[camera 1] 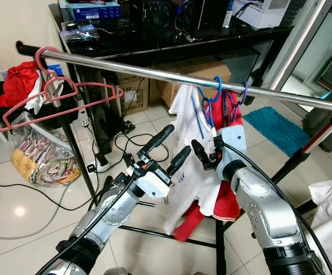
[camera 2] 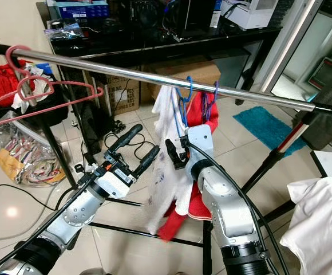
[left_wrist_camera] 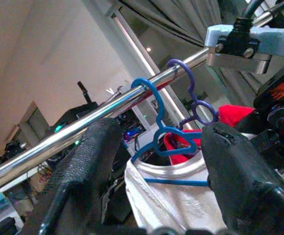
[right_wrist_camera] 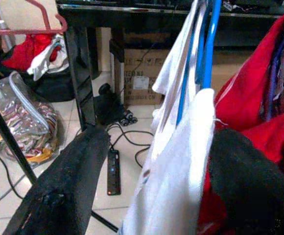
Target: Hang hanger
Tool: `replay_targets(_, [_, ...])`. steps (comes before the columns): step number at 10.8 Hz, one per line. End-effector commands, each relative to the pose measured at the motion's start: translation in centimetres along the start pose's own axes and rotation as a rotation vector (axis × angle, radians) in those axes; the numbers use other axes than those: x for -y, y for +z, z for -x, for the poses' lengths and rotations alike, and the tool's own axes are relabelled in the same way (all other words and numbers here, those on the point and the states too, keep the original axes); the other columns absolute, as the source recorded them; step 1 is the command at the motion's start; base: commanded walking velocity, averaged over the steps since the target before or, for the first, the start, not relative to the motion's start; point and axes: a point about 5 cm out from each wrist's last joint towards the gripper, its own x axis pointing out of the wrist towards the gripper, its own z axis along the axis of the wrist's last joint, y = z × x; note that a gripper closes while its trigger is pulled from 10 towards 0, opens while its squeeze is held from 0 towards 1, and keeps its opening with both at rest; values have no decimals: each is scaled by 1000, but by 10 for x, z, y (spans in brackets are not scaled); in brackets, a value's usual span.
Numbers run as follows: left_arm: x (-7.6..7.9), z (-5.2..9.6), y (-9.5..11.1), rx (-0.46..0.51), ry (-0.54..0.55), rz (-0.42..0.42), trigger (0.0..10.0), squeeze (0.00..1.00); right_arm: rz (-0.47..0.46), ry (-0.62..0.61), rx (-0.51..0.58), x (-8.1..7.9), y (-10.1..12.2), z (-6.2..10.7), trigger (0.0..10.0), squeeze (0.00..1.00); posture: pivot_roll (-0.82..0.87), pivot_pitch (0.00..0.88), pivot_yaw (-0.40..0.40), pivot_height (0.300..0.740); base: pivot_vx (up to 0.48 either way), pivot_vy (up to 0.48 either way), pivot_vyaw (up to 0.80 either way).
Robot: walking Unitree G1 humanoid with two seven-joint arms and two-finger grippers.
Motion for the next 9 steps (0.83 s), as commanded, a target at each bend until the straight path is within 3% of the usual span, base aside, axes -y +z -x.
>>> replay_targets(1, [4, -1, 0, -4, -15, 1, 10000, 0, 0, -17, -16, 4, -1, -1, 8471, 0, 88, 0, -79, 740, 0, 0, 0])
replay_targets(2, [4, -1, 0, -3, -17, 1, 10000, 0, -5, -17, -9, 3, 0, -2, 5922, 0, 88, 0, -78, 740, 0, 0, 0])
replay_targets(3, [4, -1, 0, -2, -18, 1, 10000, 0, -10, -15, -7, 2, 1, -3, 0, 0, 90, 0, -75, 740, 0, 0, 0])
replay_targets(4, [4, -1, -2, -16, -6, 42, 10000, 0, -13, -17, -9, 2, 0, -4, 902, 0, 90, 0, -75, 740, 0, 0, 0])
replay_targets(5, [2, 0, -8, -77, 57, 180, 10000, 0, -10, -19, -9, 2, -1, -5, 1647, 0, 96, 0, -74, 740, 0, 0, 0])
replay_targets(6, [-3, 6, -15, -125, 108, 228, 10000, 0, 4, -28, 0, 4, 0, -6, 0, 0, 95, 0, -72, 740, 0, 0, 0])
replay_targets(8, [0, 10, -16, -133, 69, 210, 10000, 0, 8, -38, 5, 6, 0, -7, 0, 0, 103, 0, -73, 740, 0, 0, 0])
replay_targets(9, [6, 12, -17, -148, 12, 245, 10000, 0, 10, -42, 25, 6, 2, -8, 0, 0, 107, 0, -72, 740, 0, 0, 0])
